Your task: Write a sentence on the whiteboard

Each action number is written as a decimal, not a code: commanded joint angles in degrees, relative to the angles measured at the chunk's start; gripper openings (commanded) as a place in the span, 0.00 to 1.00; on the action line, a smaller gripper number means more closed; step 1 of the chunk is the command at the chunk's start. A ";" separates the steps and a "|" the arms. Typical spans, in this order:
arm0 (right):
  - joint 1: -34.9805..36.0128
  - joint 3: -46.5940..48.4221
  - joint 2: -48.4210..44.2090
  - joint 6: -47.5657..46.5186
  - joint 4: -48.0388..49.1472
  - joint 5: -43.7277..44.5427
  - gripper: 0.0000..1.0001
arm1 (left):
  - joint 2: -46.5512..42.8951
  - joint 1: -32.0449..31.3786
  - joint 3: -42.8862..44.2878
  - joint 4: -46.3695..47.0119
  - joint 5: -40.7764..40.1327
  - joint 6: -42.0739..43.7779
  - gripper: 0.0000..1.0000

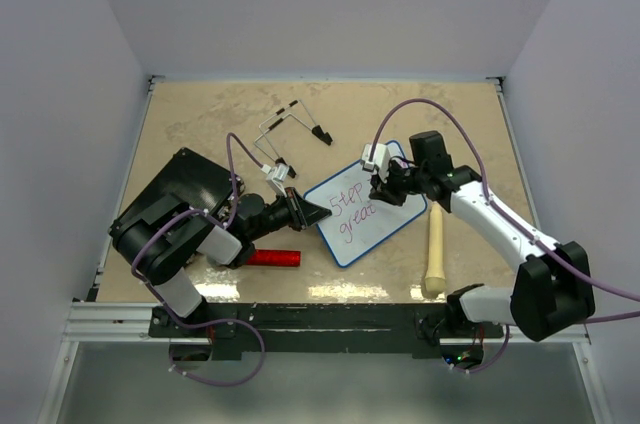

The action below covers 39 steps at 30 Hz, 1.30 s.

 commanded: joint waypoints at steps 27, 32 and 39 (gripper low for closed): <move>-0.25 2.81 -5.83 -1.12 -3.82 -2.21 0.00 | 0.47 -0.45 -0.44 3.26 1.22 2.51 0.00; -3.93 1.06 -11.04 0.20 -1.09 -3.52 0.00 | 0.56 -0.37 -0.18 3.61 1.83 3.13 0.00; -11.14 1.14 -9.73 -4.18 -3.45 -12.57 0.00 | 0.30 -0.45 0.26 2.83 3.33 5.50 0.00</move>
